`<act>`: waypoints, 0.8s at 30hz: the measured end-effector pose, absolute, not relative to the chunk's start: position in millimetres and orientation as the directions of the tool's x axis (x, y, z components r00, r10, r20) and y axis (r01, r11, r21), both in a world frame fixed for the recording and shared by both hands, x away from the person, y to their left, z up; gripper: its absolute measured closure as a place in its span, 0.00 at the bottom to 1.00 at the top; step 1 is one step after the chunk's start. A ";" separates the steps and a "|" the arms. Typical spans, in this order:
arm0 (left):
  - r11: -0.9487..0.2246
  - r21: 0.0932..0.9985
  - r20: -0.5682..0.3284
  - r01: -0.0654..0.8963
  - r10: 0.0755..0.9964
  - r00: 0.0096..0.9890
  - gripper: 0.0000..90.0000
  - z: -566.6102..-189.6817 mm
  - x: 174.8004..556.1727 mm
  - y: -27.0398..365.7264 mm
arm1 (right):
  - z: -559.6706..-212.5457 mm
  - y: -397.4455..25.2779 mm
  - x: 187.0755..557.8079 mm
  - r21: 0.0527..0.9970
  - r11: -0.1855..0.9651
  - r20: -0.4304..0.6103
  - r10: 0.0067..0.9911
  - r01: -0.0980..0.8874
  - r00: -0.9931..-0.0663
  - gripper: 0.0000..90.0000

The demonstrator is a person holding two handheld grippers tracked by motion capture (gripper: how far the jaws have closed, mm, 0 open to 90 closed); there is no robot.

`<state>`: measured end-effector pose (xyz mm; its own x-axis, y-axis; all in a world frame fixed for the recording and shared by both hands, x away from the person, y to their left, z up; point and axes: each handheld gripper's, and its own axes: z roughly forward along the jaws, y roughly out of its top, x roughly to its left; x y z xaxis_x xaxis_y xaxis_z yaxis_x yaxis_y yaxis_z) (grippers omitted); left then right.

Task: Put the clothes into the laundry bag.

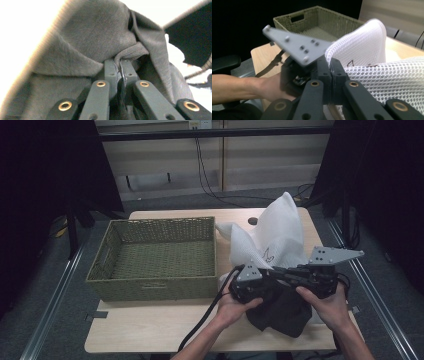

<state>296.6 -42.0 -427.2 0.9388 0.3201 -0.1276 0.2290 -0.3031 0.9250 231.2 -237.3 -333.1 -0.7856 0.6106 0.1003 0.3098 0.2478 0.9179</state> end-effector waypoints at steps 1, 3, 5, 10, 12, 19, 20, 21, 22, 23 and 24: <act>-0.285 0.929 -0.141 0.237 0.320 0.937 0.96 -421.6 301.3 -40.2 | -328.4 -235.9 229.6 0.921 0.250 0.091 0.605 0.297 -0.791 0.99; -0.270 0.935 -0.128 0.230 0.348 0.929 0.96 -415.7 307.4 -39.4 | -322.6 -232.9 225.7 0.924 0.258 0.077 0.600 0.283 -0.796 0.99; -0.285 0.931 -0.118 0.227 0.353 0.928 0.96 -419.6 312.0 -41.6 | -322.3 -232.9 223.7 0.923 0.260 0.075 0.603 0.285 -0.794 0.99; -0.321 0.914 -0.114 0.250 0.387 0.915 0.94 -447.4 315.5 -41.9 | -345.2 -242.7 225.7 0.909 0.237 0.136 0.607 0.341 -0.783 0.99; -0.347 0.903 -0.114 0.254 0.376 0.920 0.93 -455.9 316.0 -40.8 | -355.7 -247.5 224.6 0.902 0.234 0.150 0.617 0.362 -0.773 0.99; -0.376 0.899 -0.105 0.226 0.316 0.943 0.76 -460.4 306.3 -35.0 | -384.5 -261.0 223.7 0.881 0.223 0.193 0.638 0.418 -0.745 0.99; -0.379 0.900 -0.098 0.217 0.309 0.946 0.72 -459.3 302.8 -33.5 | -386.3 -262.4 223.9 0.880 0.222 0.192 0.642 0.420 -0.742 0.99; -0.383 0.901 -0.092 0.202 0.286 0.954 0.69 -458.4 299.9 -31.2 | -387.6 -263.2 224.6 0.878 0.223 0.194 0.645 0.425 -0.739 0.99; -0.385 0.902 -0.090 0.194 0.270 0.959 0.66 -457.1 296.9 -28.5 | -388.2 -263.9 225.2 0.877 0.220 0.196 0.647 0.427 -0.737 0.99; -0.372 0.908 -0.097 0.192 0.260 0.961 0.63 -456.3 293.8 -26.4 | -388.7 -264.5 225.9 0.878 0.219 0.193 0.651 0.425 -0.734 0.99; -0.379 0.906 -0.092 0.187 0.255 0.962 0.60 -454.9 291.3 -23.4 | -389.2 -264.9 226.9 0.877 0.218 0.196 0.651 0.428 -0.733 0.99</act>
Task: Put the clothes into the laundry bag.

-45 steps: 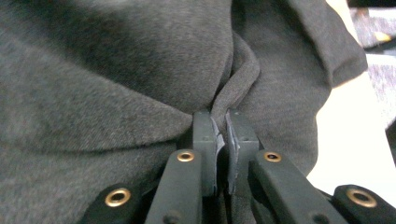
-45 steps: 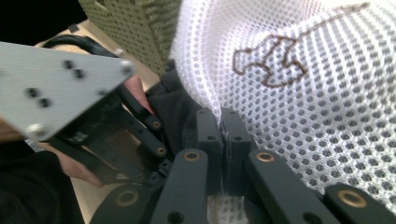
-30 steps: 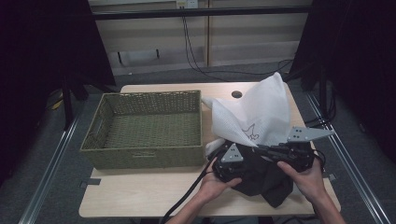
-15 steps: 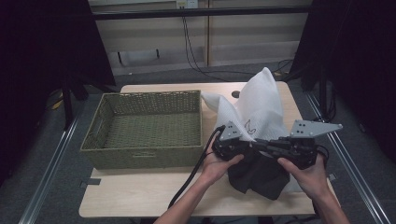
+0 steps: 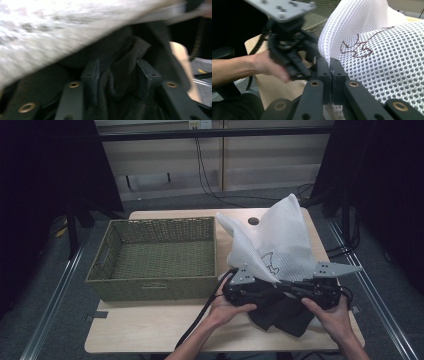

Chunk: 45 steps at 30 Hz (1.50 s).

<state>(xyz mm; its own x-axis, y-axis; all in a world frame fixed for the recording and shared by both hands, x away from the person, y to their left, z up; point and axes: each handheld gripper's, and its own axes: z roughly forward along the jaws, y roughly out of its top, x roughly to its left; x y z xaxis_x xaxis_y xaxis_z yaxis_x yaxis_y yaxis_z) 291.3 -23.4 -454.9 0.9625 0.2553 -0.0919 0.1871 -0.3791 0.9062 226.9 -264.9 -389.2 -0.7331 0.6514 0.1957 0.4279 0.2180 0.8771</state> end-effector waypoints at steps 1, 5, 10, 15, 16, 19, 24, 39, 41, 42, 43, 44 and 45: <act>-0.369 0.911 -0.092 0.183 0.250 0.964 0.58 -454.0 288.5 -21.2 | -389.8 -265.0 228.0 0.878 0.220 0.193 0.651 0.425 -0.734 0.99; -0.342 0.926 -0.081 0.162 0.238 0.968 0.52 -450.4 276.3 -9.9 | -392.1 -264.1 229.7 0.873 0.221 0.196 0.658 0.435 -0.727 0.99; -0.315 0.942 -0.064 0.118 0.176 0.982 0.50 -446.8 262.8 -4.4 | -395.2 -265.5 232.4 0.870 0.225 0.193 0.665 0.439 -0.722 0.99; -0.356 0.931 -0.055 0.084 0.091 0.994 0.50 -456.6 259.3 -17.2 | -399.5 -267.5 235.0 0.864 0.223 0.198 0.673 0.451 -0.712 0.99; -0.375 0.924 -0.048 0.076 0.085 0.995 0.51 -460.1 258.3 -21.0 | -400.1 -267.8 235.1 0.863 0.223 0.199 0.675 0.454 -0.711 0.99; -0.434 0.898 -0.063 0.073 0.039 0.997 0.49 -472.2 257.3 -33.4 | -402.1 -269.3 235.4 0.860 0.225 0.200 0.676 0.457 -0.709 0.99; -0.509 0.856 -0.094 0.090 0.017 0.995 0.38 -489.4 258.3 -47.0 | -404.7 -270.8 235.9 0.855 0.228 0.202 0.680 0.465 -0.705 0.99; -0.681 0.732 0.086 -0.033 0.044 0.995 0.63 -500.4 252.9 -60.4 | -411.1 -271.2 239.4 0.845 0.236 0.207 0.683 0.480 -0.701 0.99; -0.682 0.732 0.101 -0.013 0.089 0.991 0.82 -500.0 256.3 -60.2 | -411.6 -271.0 239.4 0.844 0.239 0.208 0.680 0.481 -0.703 0.99; -0.674 0.738 0.068 0.013 0.094 0.993 0.89 -500.1 259.6 -60.0 | -412.0 -270.7 239.3 0.843 0.237 0.209 0.682 0.482 -0.701 0.99; -0.671 0.741 0.050 0.034 0.106 0.993 0.91 -499.2 261.7 -59.5 | -412.1 -270.6 239.3 0.843 0.238 0.209 0.681 0.482 -0.702 0.99; -0.657 0.751 0.029 0.057 0.119 0.992 0.93 -499.6 263.2 -59.5 | -412.0 -270.6 239.3 0.843 0.239 0.207 0.682 0.481 -0.702 0.99; -0.655 0.753 0.020 0.068 0.126 0.992 0.93 -498.5 264.4 -59.5 | -411.5 -270.8 239.3 0.844 0.240 0.206 0.682 0.480 -0.702 0.99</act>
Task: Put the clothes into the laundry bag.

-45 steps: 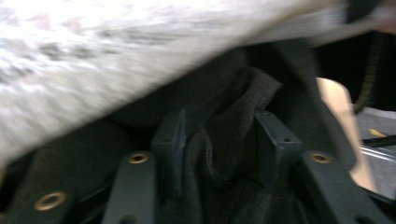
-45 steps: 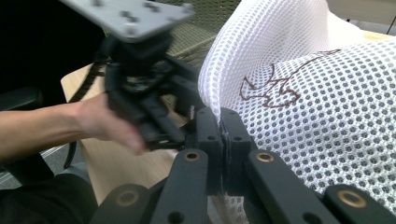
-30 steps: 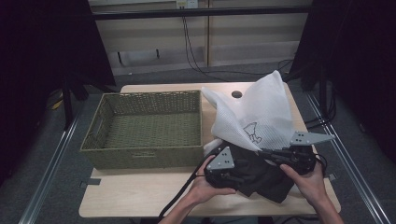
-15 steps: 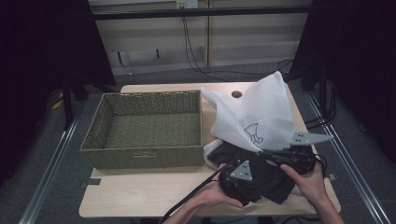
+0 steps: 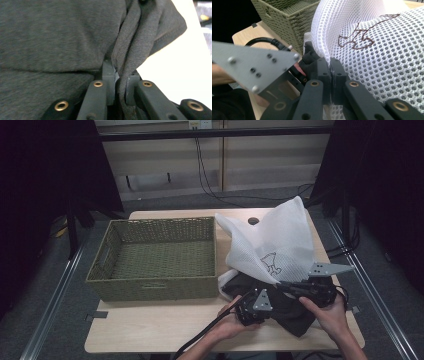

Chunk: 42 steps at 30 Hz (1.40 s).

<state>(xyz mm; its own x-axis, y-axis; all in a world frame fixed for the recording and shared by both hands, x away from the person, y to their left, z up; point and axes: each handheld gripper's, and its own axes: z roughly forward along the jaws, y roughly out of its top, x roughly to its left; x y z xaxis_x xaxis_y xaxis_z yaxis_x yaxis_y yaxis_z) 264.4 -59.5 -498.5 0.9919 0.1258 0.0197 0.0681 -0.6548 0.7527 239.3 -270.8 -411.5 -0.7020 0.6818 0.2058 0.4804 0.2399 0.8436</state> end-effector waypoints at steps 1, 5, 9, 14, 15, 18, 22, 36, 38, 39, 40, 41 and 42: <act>-0.636 0.767 0.003 0.085 0.136 0.991 0.93 -497.8 264.9 -59.6 | -410.8 -271.2 239.5 0.844 0.238 0.206 0.683 0.481 -0.701 0.99; -0.565 0.813 -0.056 0.144 0.170 0.984 0.94 -486.7 272.9 -58.0 | -402.1 -271.5 238.5 0.856 0.233 0.194 0.681 0.461 -0.706 0.99; -0.484 0.852 -0.117 0.198 0.193 0.974 0.94 -468.0 282.9 -57.7 | -388.3 -269.0 237.0 0.871 0.235 0.175 0.673 0.432 -0.719 0.99; -0.382 0.897 -0.146 0.223 0.220 0.964 0.94 -434.7 293.2 -59.2 | -353.8 -263.8 233.2 0.904 0.222 0.141 0.653 0.366 -0.744 0.99; -0.364 0.906 -0.142 0.218 0.224 0.964 0.94 -425.1 293.9 -59.8 | -344.3 -262.5 231.6 0.911 0.231 0.115 0.655 0.343 -0.747 0.99; -0.311 0.933 -0.109 0.179 0.231 0.967 0.94 -394.7 292.9 -60.9 | -316.4 -258.4 226.9 0.928 0.242 0.063 0.649 0.284 -0.758 0.99; -0.275 0.951 -0.065 0.142 0.271 0.960 0.94 -373.4 293.2 -62.8 | -289.4 -252.7 218.3 0.944 0.242 0.018 0.639 0.223 -0.769 0.99; -0.382 0.895 -0.101 0.231 0.332 0.938 0.93 -446.3 303.1 -49.7 | -376.9 -272.9 210.7 0.874 0.219 0.202 0.647 0.433 -0.736 0.98; -0.407 0.888 -0.074 0.214 0.332 0.940 0.92 -450.5 301.5 -49.5 | -393.3 -271.0 211.4 0.860 0.228 0.217 0.647 0.456 -0.731 0.98; -0.415 0.884 -0.072 0.216 0.335 0.940 0.91 -452.5 300.2 -49.4 | -400.4 -269.7 212.3 0.852 0.234 0.224 0.645 0.468 -0.731 0.97; -0.413 0.885 -0.072 0.215 0.335 0.940 0.91 -454.8 299.6 -49.1 | -406.5 -268.1 213.5 0.841 0.254 0.220 0.646 0.478 -0.731 0.97; -0.410 0.886 -0.076 0.216 0.331 0.941 0.90 -457.0 299.3 -48.1 | -411.5 -266.7 214.6 0.833 0.271 0.212 0.649 0.482 -0.731 0.96; -0.409 0.886 -0.080 0.219 0.331 0.940 0.90 -458.8 298.9 -46.8 | -415.6 -265.9 215.0 0.830 0.278 0.207 0.651 0.483 -0.731 0.96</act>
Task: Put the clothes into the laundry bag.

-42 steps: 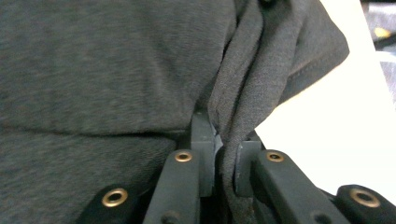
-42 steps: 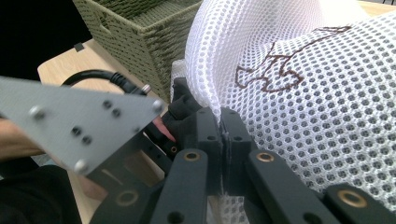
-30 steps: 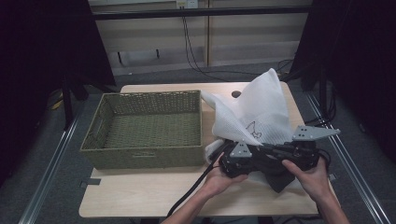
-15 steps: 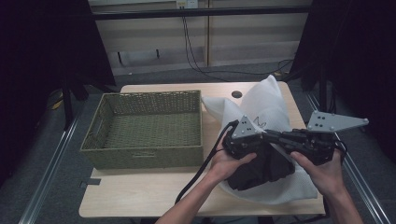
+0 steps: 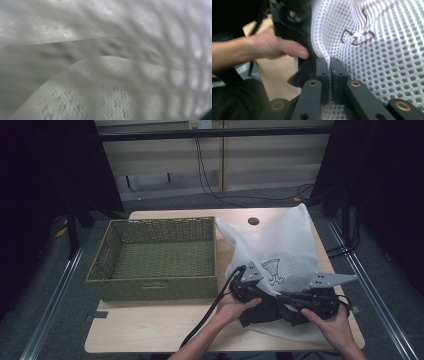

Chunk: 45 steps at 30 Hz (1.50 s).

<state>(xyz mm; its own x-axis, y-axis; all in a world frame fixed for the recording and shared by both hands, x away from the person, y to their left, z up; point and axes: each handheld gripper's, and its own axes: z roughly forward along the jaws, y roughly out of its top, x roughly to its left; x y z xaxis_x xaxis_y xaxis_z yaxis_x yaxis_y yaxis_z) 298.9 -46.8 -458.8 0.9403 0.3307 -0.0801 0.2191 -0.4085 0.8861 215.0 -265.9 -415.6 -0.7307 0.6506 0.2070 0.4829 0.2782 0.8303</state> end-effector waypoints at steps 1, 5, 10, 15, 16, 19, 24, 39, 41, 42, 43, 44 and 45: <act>-0.407 0.886 -0.088 0.223 0.323 0.942 0.89 -460.3 298.6 -45.2 | -419.1 -265.9 215.7 0.827 0.290 0.200 0.650 0.483 -0.733 0.96; -0.420 0.881 -0.091 0.219 0.305 0.948 0.84 -463.0 294.5 -38.8 | -431.9 -268.8 220.5 0.811 0.296 0.203 0.667 0.505 -0.717 0.96; -0.419 0.878 -0.120 0.232 0.278 0.953 0.70 -462.5 286.9 -24.5 | -440.1 -273.3 225.7 0.800 0.281 0.226 0.678 0.531 -0.700 0.96; -0.402 0.888 -0.124 0.222 0.256 0.959 0.53 -456.9 273.5 -3.7 | -441.3 -273.0 226.9 0.798 0.278 0.228 0.682 0.535 -0.695 0.96; -0.395 0.894 -0.120 0.210 0.241 0.963 0.51 -456.1 270.6 -0.2 | -441.2 -272.6 227.2 0.797 0.280 0.228 0.682 0.536 -0.695 0.96; -0.403 0.898 -0.092 0.175 0.216 0.972 0.50 -454.6 259.2 5.6 | -440.3 -269.8 228.1 0.796 0.285 0.220 0.684 0.533 -0.695 0.96; -0.382 0.914 -0.107 0.141 0.109 0.988 0.64 -459.5 243.5 8.0 | -439.4 -268.2 229.2 0.796 0.286 0.221 0.683 0.533 -0.697 0.96; -0.624 0.773 -0.112 0.117 0.047 0.993 0.72 -505.1 245.8 -21.7 | -438.4 -266.2 230.5 0.797 0.289 0.221 0.678 0.531 -0.701 0.95; -0.629 0.772 -0.083 0.096 0.050 0.995 0.71 -504.4 246.2 -22.5 | -438.0 -265.2 230.5 0.795 0.291 0.220 0.679 0.532 -0.701 0.95; -0.643 0.762 -0.052 0.075 0.054 0.997 0.69 -504.2 245.1 -23.6 | -438.0 -264.8 230.3 0.797 0.290 0.219 0.679 0.530 -0.701 0.95; -0.645 0.761 -0.041 0.064 0.051 0.998 0.68 -504.2 244.8 -24.3 | -437.8 -264.7 230.1 0.796 0.291 0.220 0.677 0.531 -0.702 0.95; -0.652 0.756 -0.023 0.052 0.052 0.998 0.68 -503.9 244.4 -25.1 | -437.8 -264.4 230.1 0.797 0.292 0.219 0.676 0.529 -0.703 0.95; -0.653 0.757 -0.006 0.035 0.047 0.999 0.68 -503.8 244.9 -25.9 | -437.9 -264.1 230.2 0.796 0.294 0.219 0.675 0.529 -0.705 0.95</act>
